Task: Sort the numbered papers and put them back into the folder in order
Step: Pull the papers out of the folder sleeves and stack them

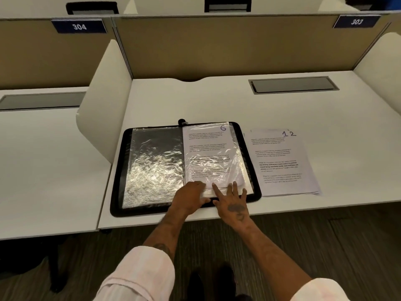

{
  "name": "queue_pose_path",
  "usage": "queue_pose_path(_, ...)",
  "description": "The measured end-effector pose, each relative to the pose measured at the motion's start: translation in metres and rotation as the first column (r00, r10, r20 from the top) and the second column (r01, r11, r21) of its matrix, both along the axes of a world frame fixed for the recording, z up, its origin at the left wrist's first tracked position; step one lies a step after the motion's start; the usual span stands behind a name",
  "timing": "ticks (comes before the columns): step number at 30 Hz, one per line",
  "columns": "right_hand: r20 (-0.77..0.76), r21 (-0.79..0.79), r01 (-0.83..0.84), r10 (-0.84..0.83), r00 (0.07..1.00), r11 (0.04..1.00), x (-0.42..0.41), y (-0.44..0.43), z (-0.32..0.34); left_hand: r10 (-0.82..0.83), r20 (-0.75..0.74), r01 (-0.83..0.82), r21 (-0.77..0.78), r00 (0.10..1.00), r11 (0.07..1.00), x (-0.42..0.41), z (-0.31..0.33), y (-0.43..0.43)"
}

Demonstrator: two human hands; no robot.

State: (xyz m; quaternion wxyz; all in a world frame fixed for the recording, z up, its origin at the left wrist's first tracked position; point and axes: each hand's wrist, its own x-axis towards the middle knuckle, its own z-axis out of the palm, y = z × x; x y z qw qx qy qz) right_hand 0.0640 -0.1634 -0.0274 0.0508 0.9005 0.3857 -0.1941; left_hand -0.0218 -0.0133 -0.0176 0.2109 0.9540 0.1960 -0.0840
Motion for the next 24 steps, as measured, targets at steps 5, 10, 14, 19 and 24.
queue_pose_path(5,0.106,0.110,-0.077,0.065,0.992,0.991,0.007,0.000,-0.003,-0.002,0.036,-0.001,0.088,0.999,0.996,0.009,0.002,-0.002)
queue_pose_path(10,0.245,0.265,-0.109,0.043,0.969,0.958,0.011,-0.003,0.000,0.055,0.034,-0.058,0.081,0.998,0.995,0.014,0.001,0.001)
queue_pose_path(14,0.355,0.518,-0.180,-0.019,0.935,0.836,0.005,-0.004,0.003,0.152,0.087,-0.148,-0.047,0.985,0.988,0.010,-0.002,0.006)
queue_pose_path(19,0.375,0.569,-0.503,0.339,0.863,0.651,-0.011,-0.002,-0.010,0.203,0.132,-0.182,-0.159,0.970,0.970,0.007,-0.004,0.009)
queue_pose_path(24,0.094,0.160,-0.234,0.221,0.971,0.959,-0.003,0.017,-0.017,0.130,0.114,-0.124,-0.059,0.985,0.991,0.005,-0.002,0.003)
